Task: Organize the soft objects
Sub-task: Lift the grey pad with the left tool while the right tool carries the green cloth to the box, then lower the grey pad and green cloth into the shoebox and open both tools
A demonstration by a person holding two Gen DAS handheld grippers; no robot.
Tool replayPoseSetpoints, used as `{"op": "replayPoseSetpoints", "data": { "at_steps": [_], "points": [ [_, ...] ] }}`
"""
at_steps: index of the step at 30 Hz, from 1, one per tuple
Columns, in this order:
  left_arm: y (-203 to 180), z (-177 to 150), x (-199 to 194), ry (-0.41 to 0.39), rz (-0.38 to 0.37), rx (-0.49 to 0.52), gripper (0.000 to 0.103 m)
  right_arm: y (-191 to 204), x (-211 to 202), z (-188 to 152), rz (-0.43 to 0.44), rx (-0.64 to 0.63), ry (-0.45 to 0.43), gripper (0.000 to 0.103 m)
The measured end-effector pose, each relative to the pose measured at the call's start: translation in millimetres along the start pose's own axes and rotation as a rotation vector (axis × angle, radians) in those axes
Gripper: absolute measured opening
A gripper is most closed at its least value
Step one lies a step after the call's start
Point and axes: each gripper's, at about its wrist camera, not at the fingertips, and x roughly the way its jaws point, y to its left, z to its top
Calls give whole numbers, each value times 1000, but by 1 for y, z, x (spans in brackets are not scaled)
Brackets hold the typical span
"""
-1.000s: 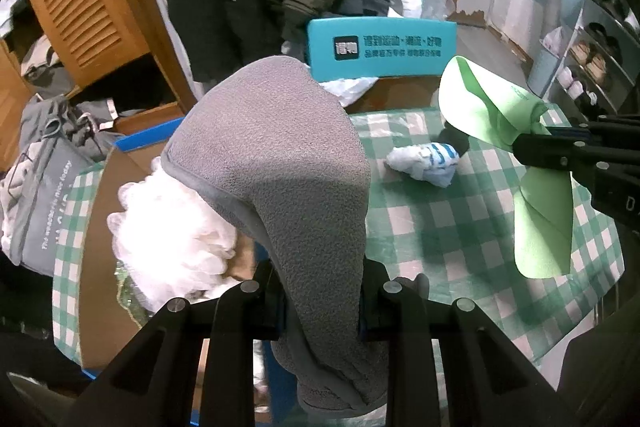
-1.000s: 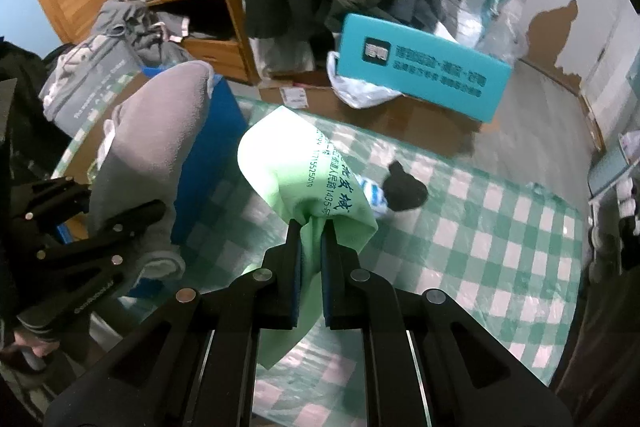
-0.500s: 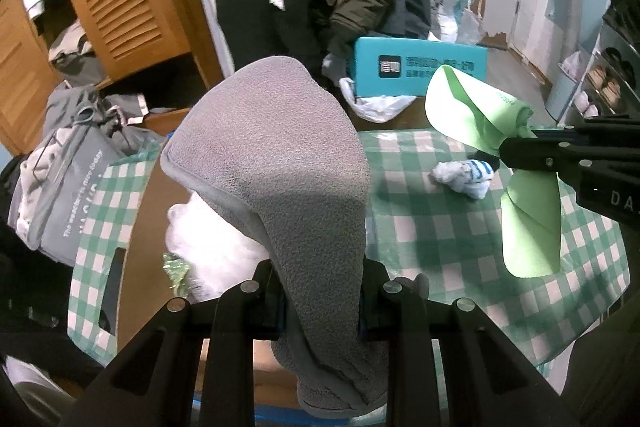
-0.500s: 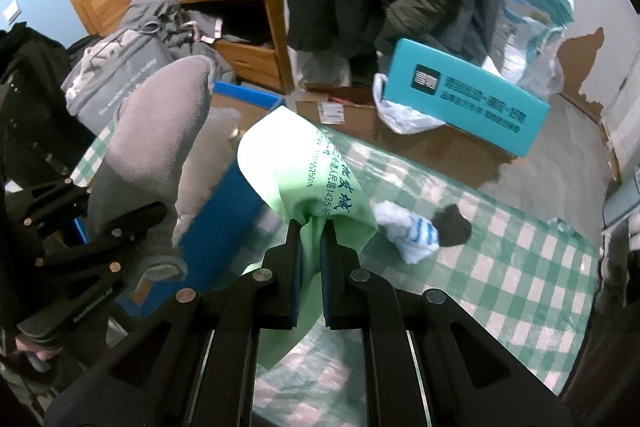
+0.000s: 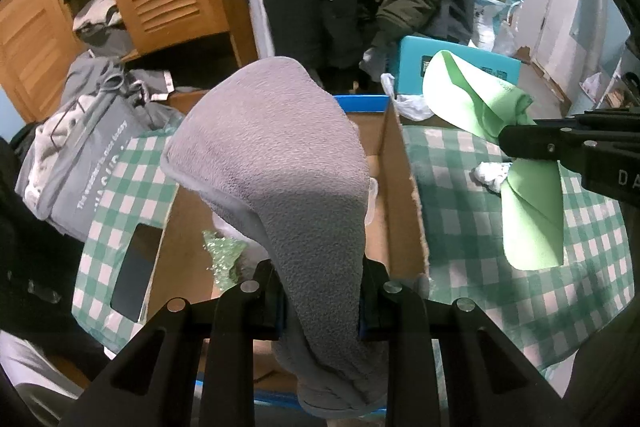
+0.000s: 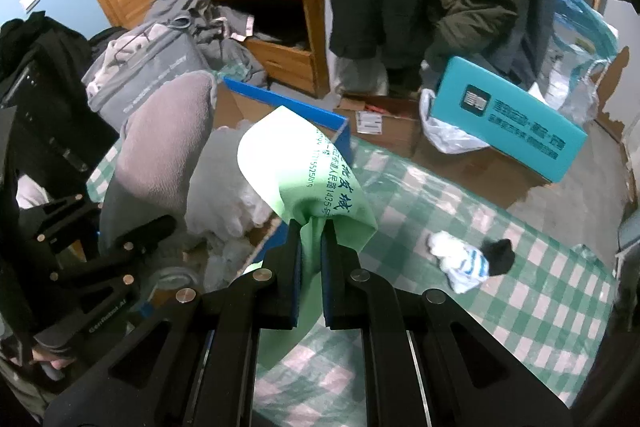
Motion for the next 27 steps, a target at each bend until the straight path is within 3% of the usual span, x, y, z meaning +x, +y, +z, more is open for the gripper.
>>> {"op": "replayPoseSetpoints", "data": {
  "at_steps": [27],
  "points": [
    [63,-24,40,103,19,-120,28,81,79,18,67,-118,134,7]
  ]
}}
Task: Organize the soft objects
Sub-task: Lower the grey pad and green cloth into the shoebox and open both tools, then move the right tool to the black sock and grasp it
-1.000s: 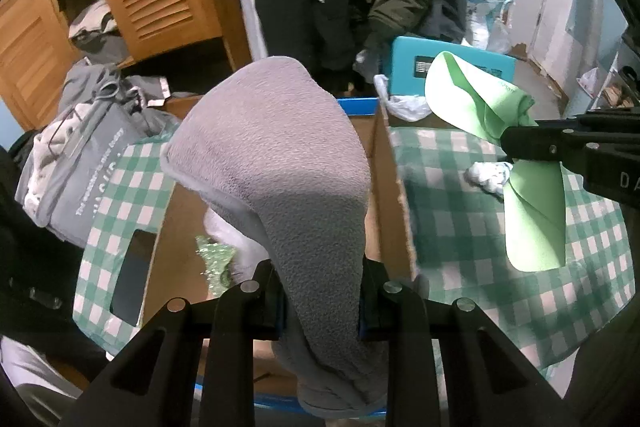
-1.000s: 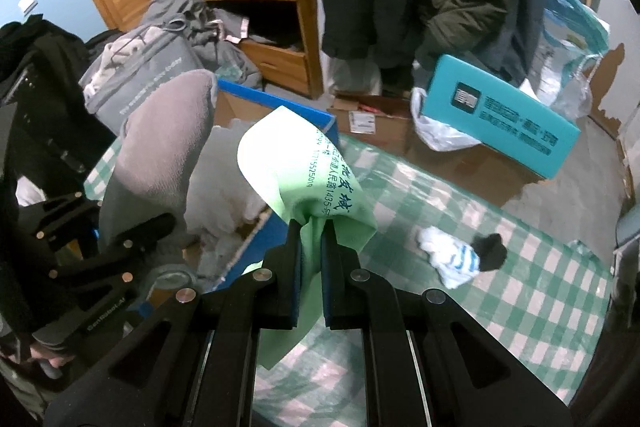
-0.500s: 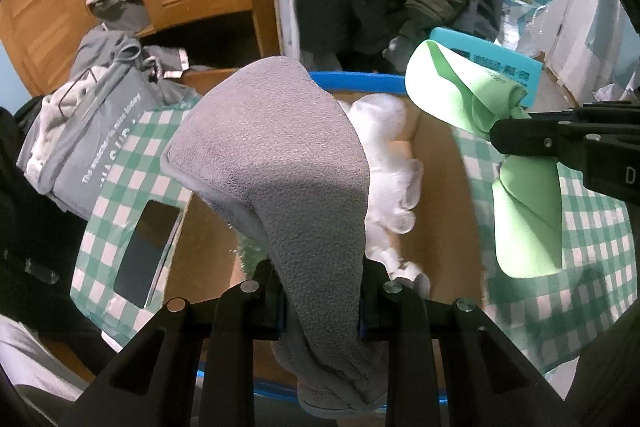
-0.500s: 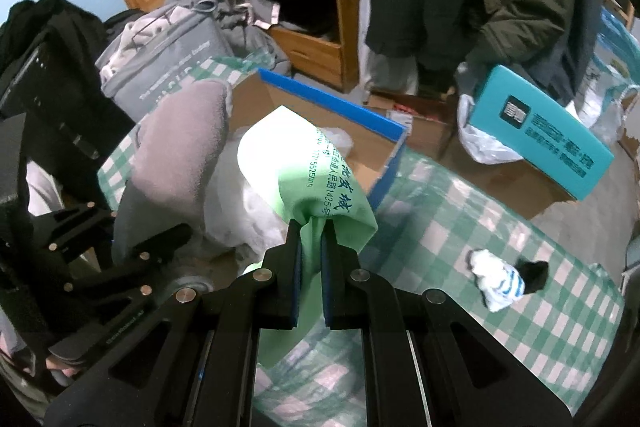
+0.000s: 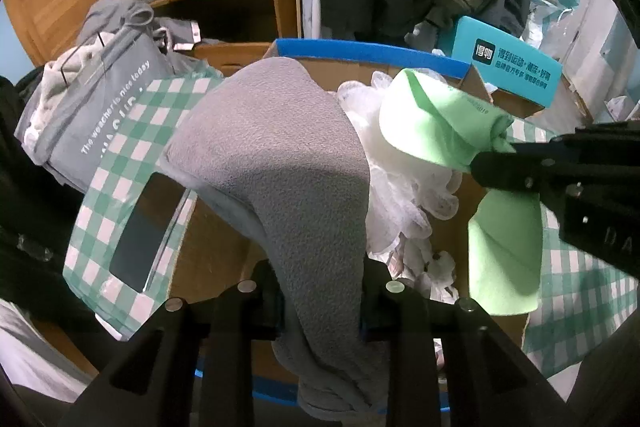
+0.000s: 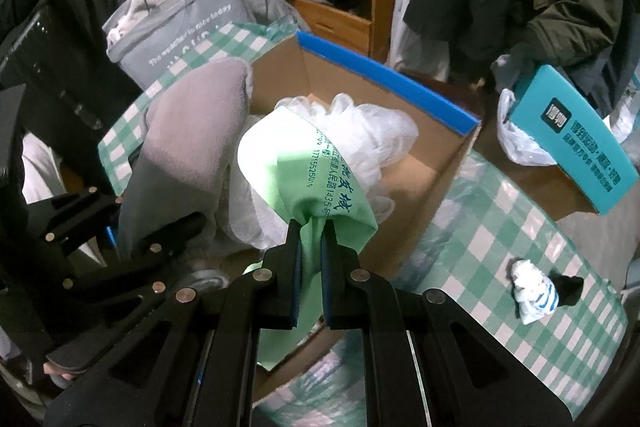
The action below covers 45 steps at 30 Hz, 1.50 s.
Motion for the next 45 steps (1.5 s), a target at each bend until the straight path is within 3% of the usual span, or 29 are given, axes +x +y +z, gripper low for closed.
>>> {"op": "replayPoseSetpoints", "data": {
  "at_steps": [3,5,8,15,20,28,45],
  "points": [
    [0,0,0,6,2,-4,37,2,7,-1,5,2,20,7],
    [-1,0,-1,6,14,-4,50,3,9,-2,5,-3,31,8],
    [0,0,-3,4,18,-9,55,2,9,-4,2,6,34,16],
    [-1,1,-10,-6,26,-10,70,-6,-3,-4,-6,44,-2,52],
    [-5,3,-28,-61,46,6,81,-12,-13,-6,-22,61,-23,57],
    [-14,8,-43,-104,12,10,85,-28,-24,-14,-48,96,-39,57],
    [-55,11,-48,-114,-40,72,85,-70,-52,-39,-111,175,-61,59]
  ]
}}
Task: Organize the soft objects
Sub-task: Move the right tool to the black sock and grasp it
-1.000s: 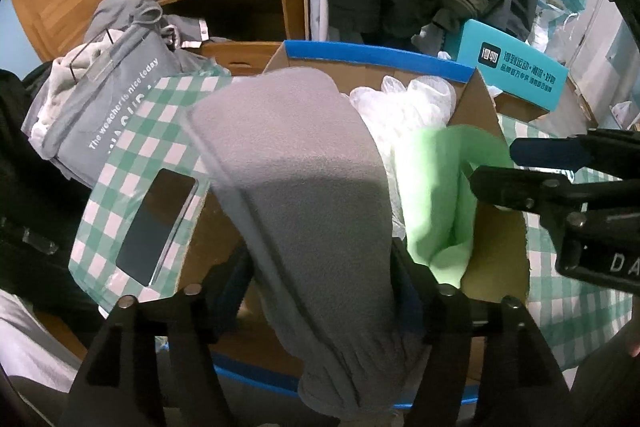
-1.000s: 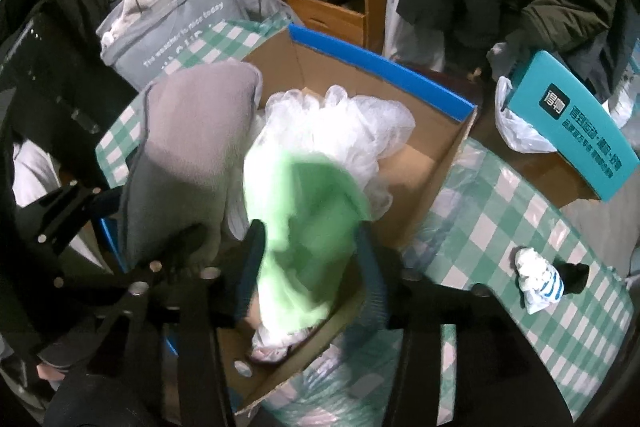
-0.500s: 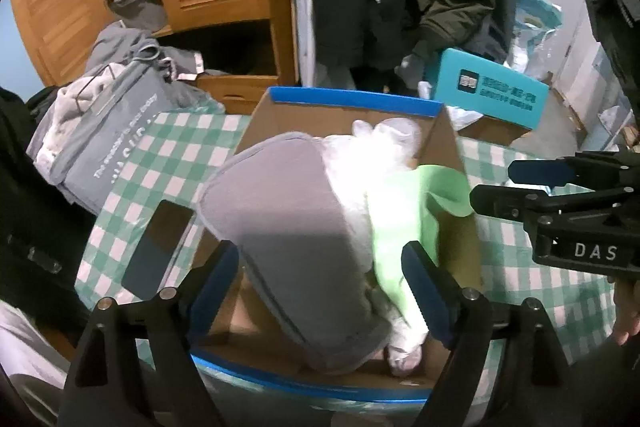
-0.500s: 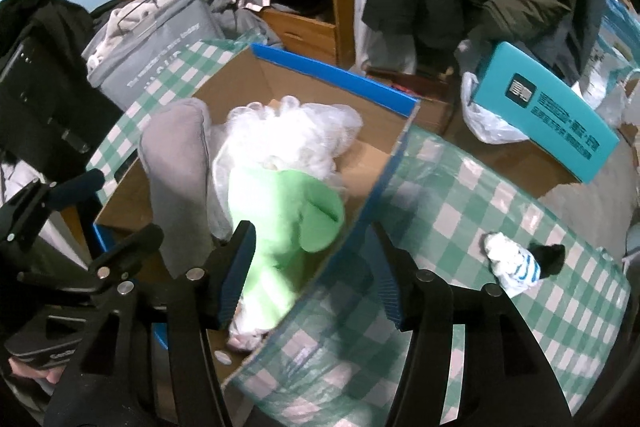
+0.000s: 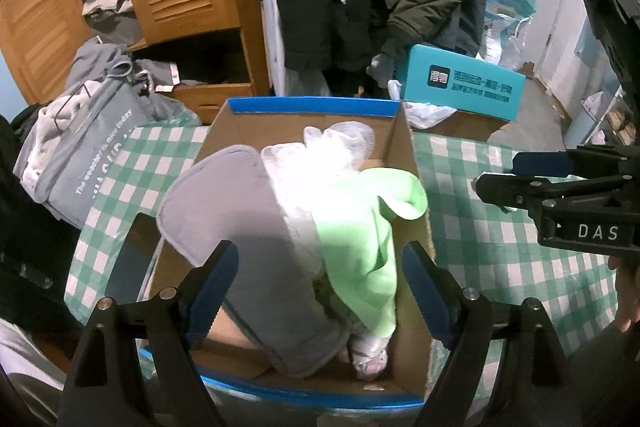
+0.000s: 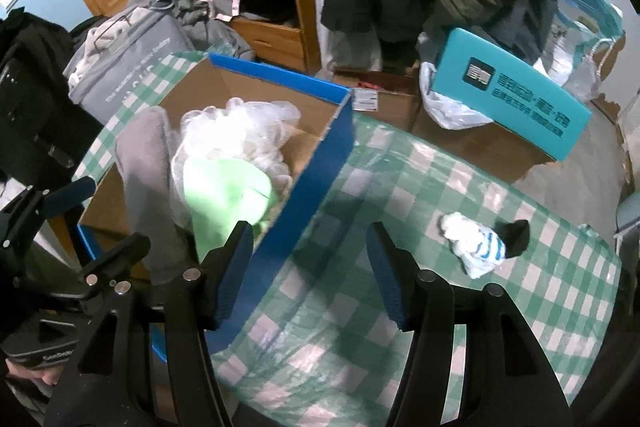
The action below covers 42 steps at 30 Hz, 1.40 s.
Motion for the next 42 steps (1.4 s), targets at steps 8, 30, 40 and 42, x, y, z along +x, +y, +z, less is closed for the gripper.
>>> {"op": "replayPoseSetpoints", "data": {
  "at_steps": [8,30,40,42],
  "points": [
    [-23,2,2,4,-14,36,85,-25,-8,-12,-32,32,2,60],
    [-93,13,18,48,-61,130,85,-106,-24,-55,-129,154,25,61],
    [-121,21,39,103,-111,133,86,-146,-26,-73,-160,224,44,61],
    [-128,24,46,117,-114,137,86,-155,-25,-75,-168,237,51,61]
  ]
}}
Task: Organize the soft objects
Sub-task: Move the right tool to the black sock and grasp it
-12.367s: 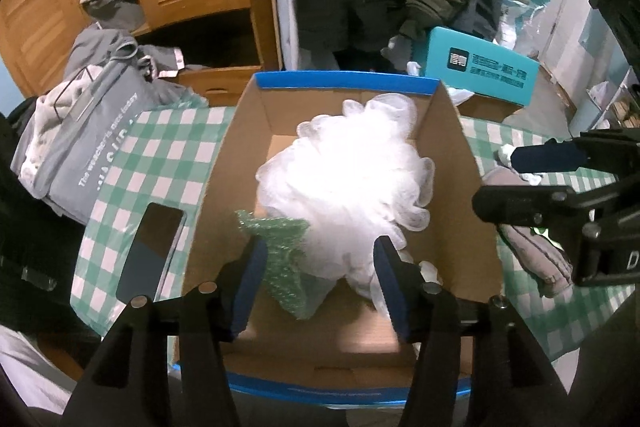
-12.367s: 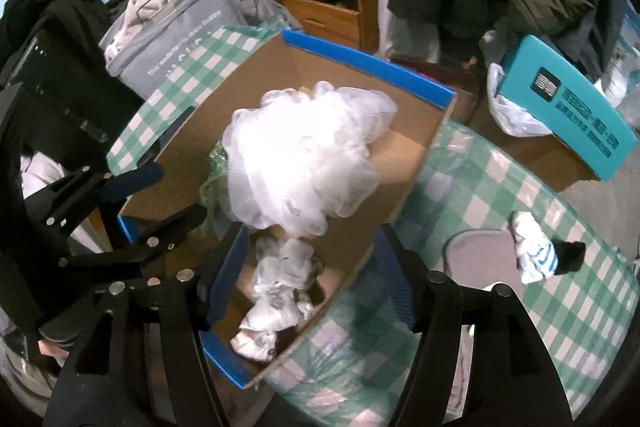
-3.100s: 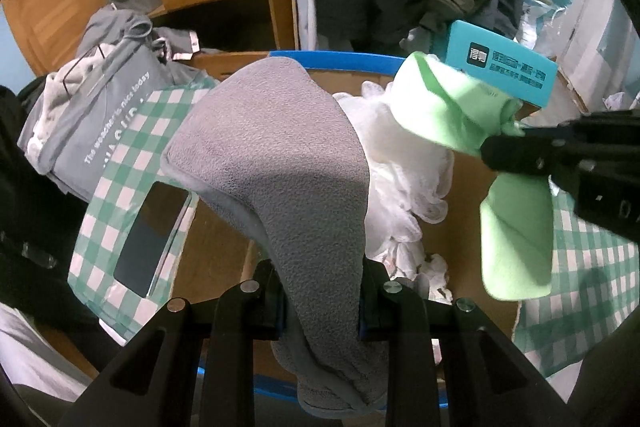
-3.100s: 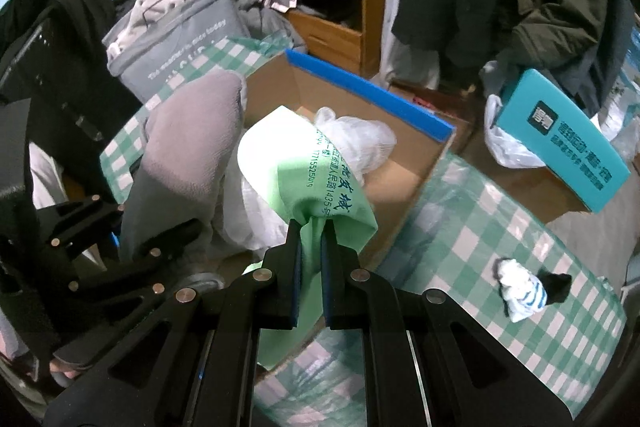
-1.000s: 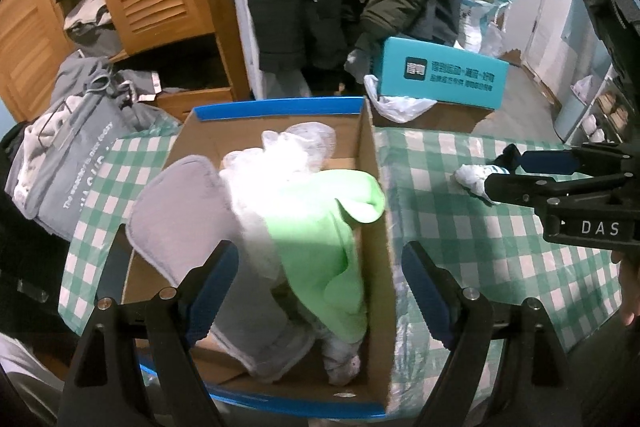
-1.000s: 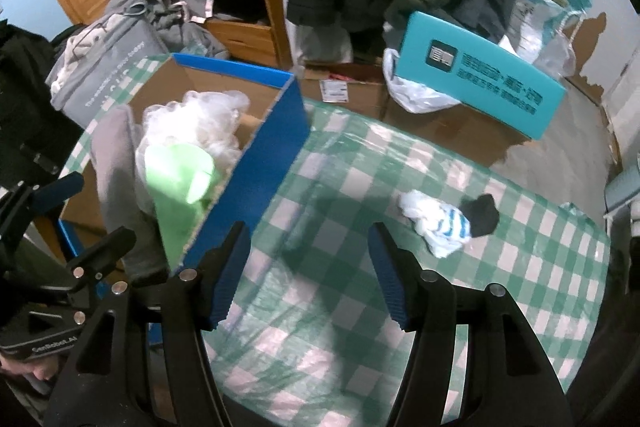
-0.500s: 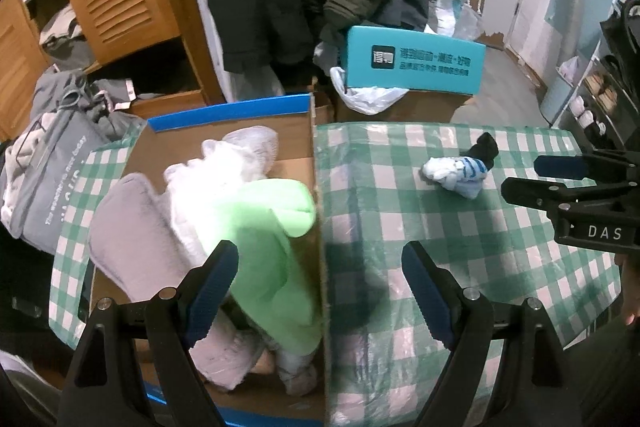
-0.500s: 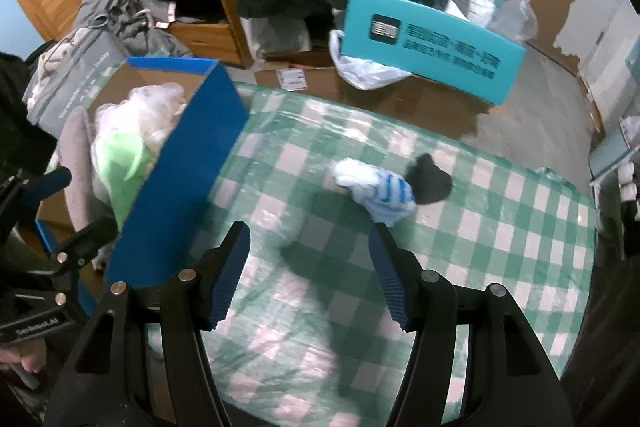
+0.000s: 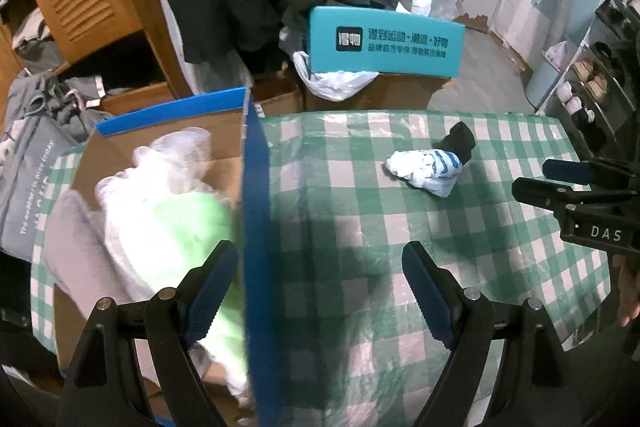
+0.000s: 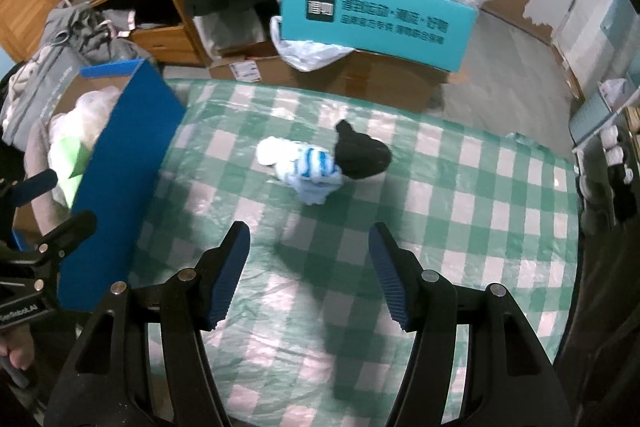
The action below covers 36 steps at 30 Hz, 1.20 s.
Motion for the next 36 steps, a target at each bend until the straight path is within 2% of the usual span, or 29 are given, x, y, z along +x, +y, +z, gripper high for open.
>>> {"op": "replayPoseSetpoints", "data": {
  "at_steps": [13,21,26,36],
  "points": [
    [-21,44,44,93,-45,28,86,-31,35,37,-42,-10,73,61],
    [-31,72,72,132,-44,81,86,-43,76,62,-2,-14,130,61],
    [-37,82,93,149,-59,88,86,-51,100,71,22,60,146,61],
    [-52,84,122,179,-81,102,86,-56,131,68,31,93,194,61]
  ]
}}
